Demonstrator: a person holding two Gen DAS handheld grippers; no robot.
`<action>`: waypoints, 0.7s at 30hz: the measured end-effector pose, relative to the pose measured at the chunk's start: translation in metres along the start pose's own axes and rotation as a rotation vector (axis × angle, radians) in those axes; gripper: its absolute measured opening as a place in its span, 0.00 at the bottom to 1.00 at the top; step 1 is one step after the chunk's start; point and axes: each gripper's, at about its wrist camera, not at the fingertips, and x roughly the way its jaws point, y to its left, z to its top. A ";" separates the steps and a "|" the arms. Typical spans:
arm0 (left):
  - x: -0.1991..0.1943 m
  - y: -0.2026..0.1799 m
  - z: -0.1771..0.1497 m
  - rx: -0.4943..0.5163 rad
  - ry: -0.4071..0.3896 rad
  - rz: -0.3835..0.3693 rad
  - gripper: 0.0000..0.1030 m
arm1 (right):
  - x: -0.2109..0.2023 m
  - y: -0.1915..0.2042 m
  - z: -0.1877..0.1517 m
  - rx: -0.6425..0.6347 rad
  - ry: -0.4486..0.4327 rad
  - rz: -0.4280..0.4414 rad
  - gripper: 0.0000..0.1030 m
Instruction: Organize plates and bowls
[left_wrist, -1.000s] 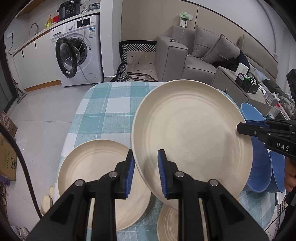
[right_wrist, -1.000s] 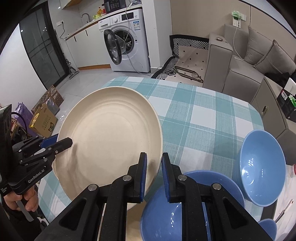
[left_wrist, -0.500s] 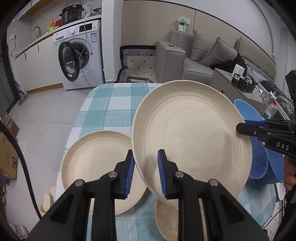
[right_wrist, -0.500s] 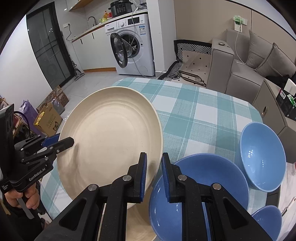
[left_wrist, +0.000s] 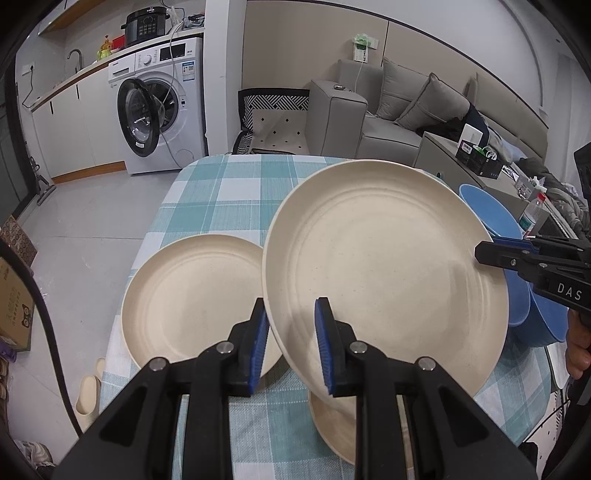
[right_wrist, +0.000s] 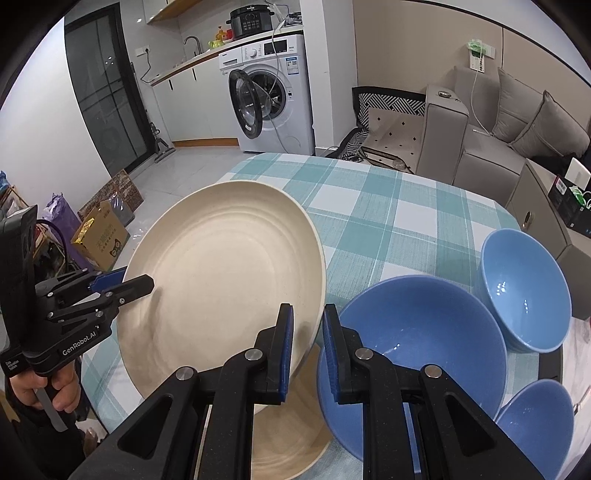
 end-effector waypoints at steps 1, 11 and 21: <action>-0.001 -0.001 -0.002 0.000 0.000 -0.002 0.22 | -0.001 0.001 -0.003 -0.001 -0.004 -0.002 0.16; -0.003 -0.003 -0.023 -0.010 0.011 -0.026 0.22 | -0.003 -0.001 -0.026 0.026 -0.029 -0.001 0.16; -0.002 -0.003 -0.041 -0.005 0.028 -0.019 0.22 | 0.003 0.004 -0.058 0.040 -0.029 0.003 0.16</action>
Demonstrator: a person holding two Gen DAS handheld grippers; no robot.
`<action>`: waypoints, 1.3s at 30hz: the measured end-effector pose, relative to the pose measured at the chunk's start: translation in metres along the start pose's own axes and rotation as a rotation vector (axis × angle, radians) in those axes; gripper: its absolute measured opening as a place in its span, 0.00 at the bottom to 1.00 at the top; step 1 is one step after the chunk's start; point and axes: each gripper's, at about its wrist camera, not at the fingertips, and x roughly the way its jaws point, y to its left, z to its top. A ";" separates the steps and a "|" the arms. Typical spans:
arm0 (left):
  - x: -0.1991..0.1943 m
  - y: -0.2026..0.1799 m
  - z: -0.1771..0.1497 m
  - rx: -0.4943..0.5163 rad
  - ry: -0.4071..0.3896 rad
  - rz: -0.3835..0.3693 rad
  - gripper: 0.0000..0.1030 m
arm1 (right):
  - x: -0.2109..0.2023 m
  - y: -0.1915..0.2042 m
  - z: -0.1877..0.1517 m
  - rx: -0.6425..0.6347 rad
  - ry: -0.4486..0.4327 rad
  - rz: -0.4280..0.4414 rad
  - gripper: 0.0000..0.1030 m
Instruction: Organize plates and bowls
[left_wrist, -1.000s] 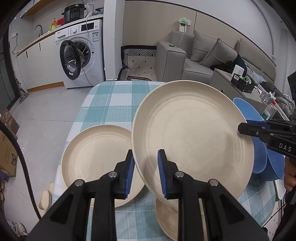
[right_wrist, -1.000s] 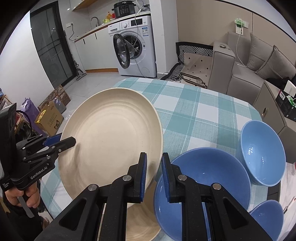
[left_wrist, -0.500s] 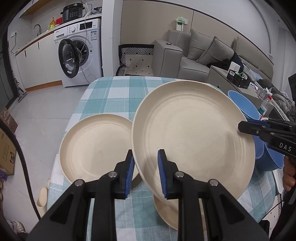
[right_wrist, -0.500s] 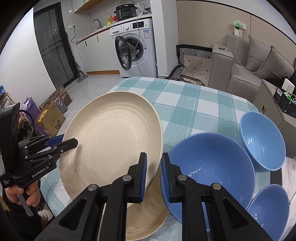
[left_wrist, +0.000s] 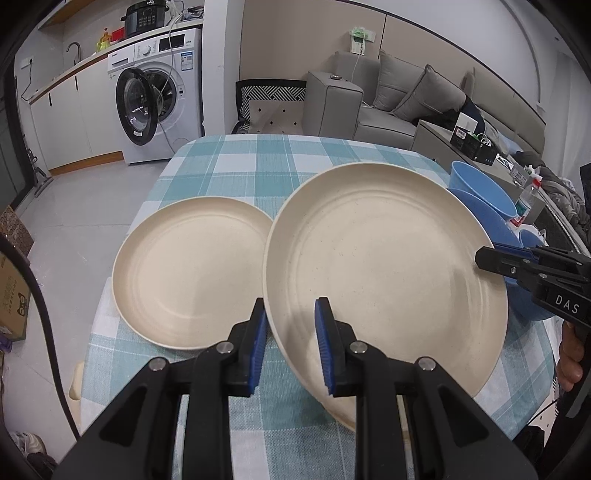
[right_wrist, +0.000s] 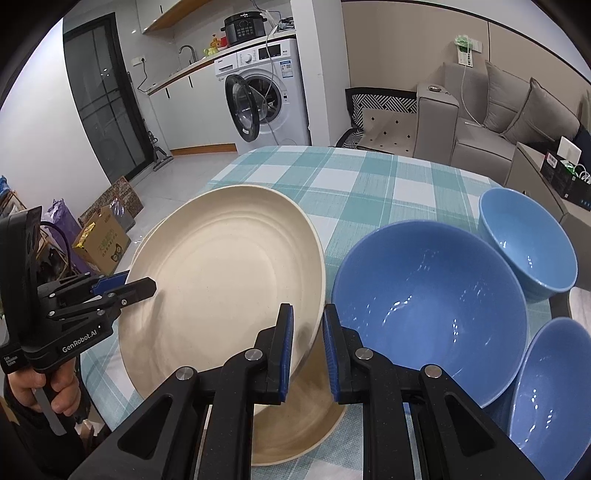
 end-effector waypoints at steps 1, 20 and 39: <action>0.001 0.000 -0.001 0.001 0.004 -0.002 0.22 | 0.000 0.000 -0.003 0.004 0.002 0.002 0.16; 0.007 -0.010 -0.014 0.033 0.031 0.006 0.22 | 0.005 -0.010 -0.035 0.065 0.010 0.014 0.16; 0.023 -0.020 -0.022 0.081 0.073 0.018 0.24 | 0.014 -0.012 -0.054 0.054 0.039 -0.048 0.16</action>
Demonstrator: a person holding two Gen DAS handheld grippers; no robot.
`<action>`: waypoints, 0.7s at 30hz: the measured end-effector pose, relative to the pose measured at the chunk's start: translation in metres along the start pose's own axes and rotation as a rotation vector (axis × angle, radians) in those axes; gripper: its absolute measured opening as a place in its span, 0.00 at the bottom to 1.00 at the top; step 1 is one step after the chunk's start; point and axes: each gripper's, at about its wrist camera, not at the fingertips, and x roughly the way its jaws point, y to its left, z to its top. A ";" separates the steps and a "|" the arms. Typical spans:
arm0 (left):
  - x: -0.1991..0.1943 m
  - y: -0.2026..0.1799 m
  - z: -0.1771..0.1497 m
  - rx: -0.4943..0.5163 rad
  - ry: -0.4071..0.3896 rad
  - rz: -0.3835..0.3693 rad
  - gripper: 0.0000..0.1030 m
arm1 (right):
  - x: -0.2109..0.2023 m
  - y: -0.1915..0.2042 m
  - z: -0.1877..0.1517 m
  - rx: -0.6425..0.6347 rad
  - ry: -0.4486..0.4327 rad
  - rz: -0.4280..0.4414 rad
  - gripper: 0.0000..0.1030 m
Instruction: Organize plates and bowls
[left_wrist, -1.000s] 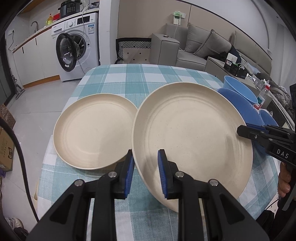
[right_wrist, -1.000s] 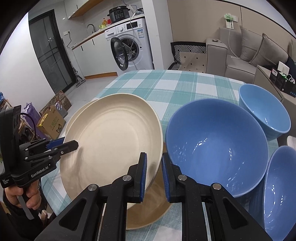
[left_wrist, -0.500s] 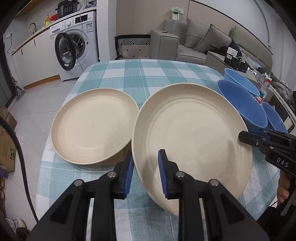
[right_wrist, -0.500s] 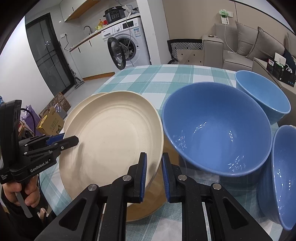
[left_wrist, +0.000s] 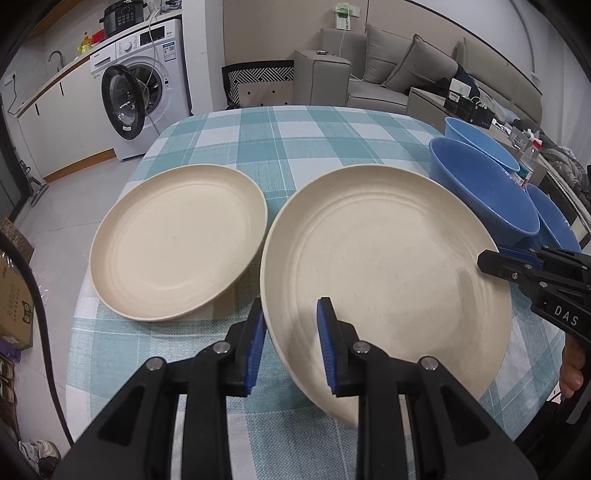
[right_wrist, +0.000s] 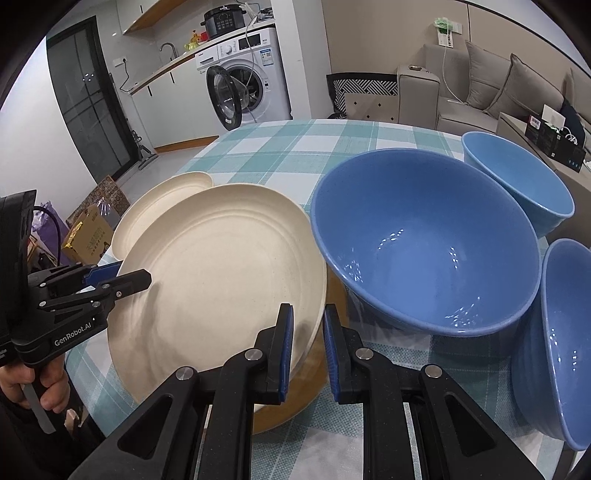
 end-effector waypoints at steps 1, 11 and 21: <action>0.001 -0.001 0.000 0.002 0.002 0.001 0.24 | 0.000 -0.001 0.000 0.001 0.001 -0.003 0.16; 0.009 -0.005 -0.003 0.016 0.020 0.016 0.24 | 0.004 0.005 -0.003 -0.023 0.017 -0.036 0.18; 0.014 -0.011 -0.007 0.044 0.041 0.027 0.24 | 0.010 0.007 -0.006 -0.055 0.035 -0.089 0.18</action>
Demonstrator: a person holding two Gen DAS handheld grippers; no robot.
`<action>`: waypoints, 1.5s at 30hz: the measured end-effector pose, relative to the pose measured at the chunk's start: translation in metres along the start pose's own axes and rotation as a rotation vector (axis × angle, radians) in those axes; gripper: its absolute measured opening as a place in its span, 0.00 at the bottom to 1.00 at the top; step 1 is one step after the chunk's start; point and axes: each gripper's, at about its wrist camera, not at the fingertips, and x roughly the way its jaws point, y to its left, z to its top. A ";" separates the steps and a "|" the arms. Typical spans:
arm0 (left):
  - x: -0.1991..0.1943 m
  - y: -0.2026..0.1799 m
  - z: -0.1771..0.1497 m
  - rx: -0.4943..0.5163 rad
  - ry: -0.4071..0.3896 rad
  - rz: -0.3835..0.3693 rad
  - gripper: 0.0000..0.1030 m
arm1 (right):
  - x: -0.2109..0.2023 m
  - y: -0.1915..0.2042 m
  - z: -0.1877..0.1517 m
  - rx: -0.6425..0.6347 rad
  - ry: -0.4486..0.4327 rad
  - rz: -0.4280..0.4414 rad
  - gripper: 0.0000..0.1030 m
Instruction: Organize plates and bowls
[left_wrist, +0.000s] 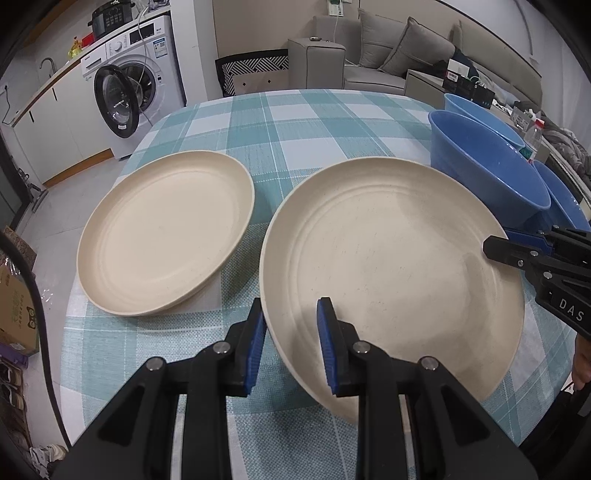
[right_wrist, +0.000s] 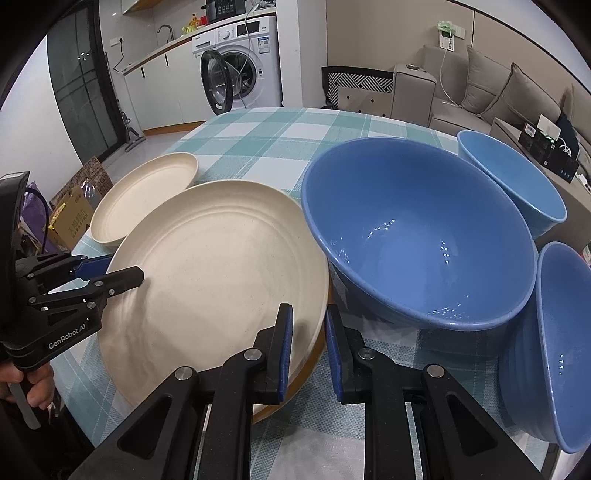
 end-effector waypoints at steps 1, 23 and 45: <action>0.000 0.000 0.000 0.001 0.000 0.001 0.24 | 0.000 0.000 0.000 -0.001 0.001 -0.002 0.18; 0.000 -0.009 -0.002 0.069 0.009 0.025 0.35 | 0.006 0.005 -0.002 -0.044 0.021 -0.032 0.23; -0.014 -0.001 0.001 0.032 -0.021 -0.064 0.77 | -0.006 0.007 0.001 -0.023 -0.030 0.082 0.85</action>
